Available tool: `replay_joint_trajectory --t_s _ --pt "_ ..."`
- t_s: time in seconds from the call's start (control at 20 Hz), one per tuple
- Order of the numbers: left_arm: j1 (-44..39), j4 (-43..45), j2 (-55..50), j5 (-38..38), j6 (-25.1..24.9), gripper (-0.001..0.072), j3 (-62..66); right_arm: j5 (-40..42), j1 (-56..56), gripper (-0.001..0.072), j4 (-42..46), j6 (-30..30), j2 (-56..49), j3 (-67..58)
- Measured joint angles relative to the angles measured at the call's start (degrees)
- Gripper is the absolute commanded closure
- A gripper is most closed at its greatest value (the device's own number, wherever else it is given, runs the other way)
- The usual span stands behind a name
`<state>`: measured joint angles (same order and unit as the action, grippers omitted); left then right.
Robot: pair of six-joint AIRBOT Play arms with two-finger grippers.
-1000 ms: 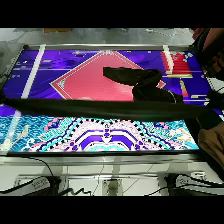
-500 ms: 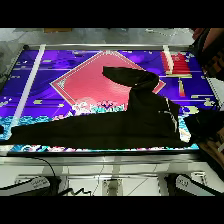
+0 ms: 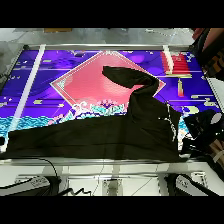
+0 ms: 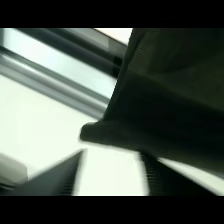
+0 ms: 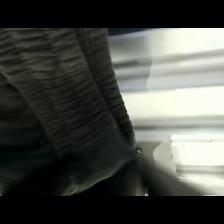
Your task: Fold the clothes and pants, and hang the long-sleeved shirts on hangers.
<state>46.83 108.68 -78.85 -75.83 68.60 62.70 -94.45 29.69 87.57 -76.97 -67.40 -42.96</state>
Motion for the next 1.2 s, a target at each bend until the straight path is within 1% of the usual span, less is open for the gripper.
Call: replay_joint_trajectory --t_s 0.15,0.3,0.4,0.55,0.6,0.65,0.7,0.85,1.0,1.1,1.2 --pt "-0.46 -2.4 0.0 4.37 0.02 0.0009 -0.2 2.08 -0.04 0.008 -0.44 -0.17 0.09 0.24" --pt "-3.19 -4.52 0.0 8.11 0.04 0.001 0.79 3.04 -0.04 0.0082 -1.79 -0.35 0.11 -1.46" --pt "-6.54 -7.5 0.0 10.21 0.02 0.001 2.58 3.52 -0.04 0.0089 -3.58 -0.42 0.11 -4.26" --pt "-13.77 -14.38 0.0 14.03 0.04 0.001 5.92 6.08 -0.7 0.0091 -10.05 -0.44 0.11 -10.01" --pt "-16.44 -16.11 0.0 15.34 0.04 0.0011 6.91 8.22 -1.6 0.0095 -12.5 -0.44 0.09 -12.11" --pt "-19.45 -17.46 0.0 16.52 0.04 0.0011 7.87 11.23 -3.19 0.0147 -14.8 -0.46 0.09 -14.45" --pt "-22.21 -18.56 0.0 17.77 0.04 0.0012 8.7 14.97 -5.18 0.0164 -16.46 -0.76 0.09 -16.55" --pt "-30.42 -20.48 0.0 20.61 1.31 0.0012 10.29 30.18 -13.73 0.0164 -18.99 -4.15 -0.63 -22.51" --pt "-36.54 -21.16 0.0 22.73 3.39 0.0012 10.86 43.17 -22.51 0.0163 -20.2 -9.42 -5.25 -28.65" --pt "-39.26 -21.53 0.0 23.71 4.15 0.0012 11.04 48.26 -26.77 0.0162 -20.76 -13.11 -10.86 -33.53" --pt "-40.81 -21.64 0.0 24.81 4.57 0.0013 11.1 51.01 -29.53 0.016 -22.03 -16.33 -17.42 -38.69"
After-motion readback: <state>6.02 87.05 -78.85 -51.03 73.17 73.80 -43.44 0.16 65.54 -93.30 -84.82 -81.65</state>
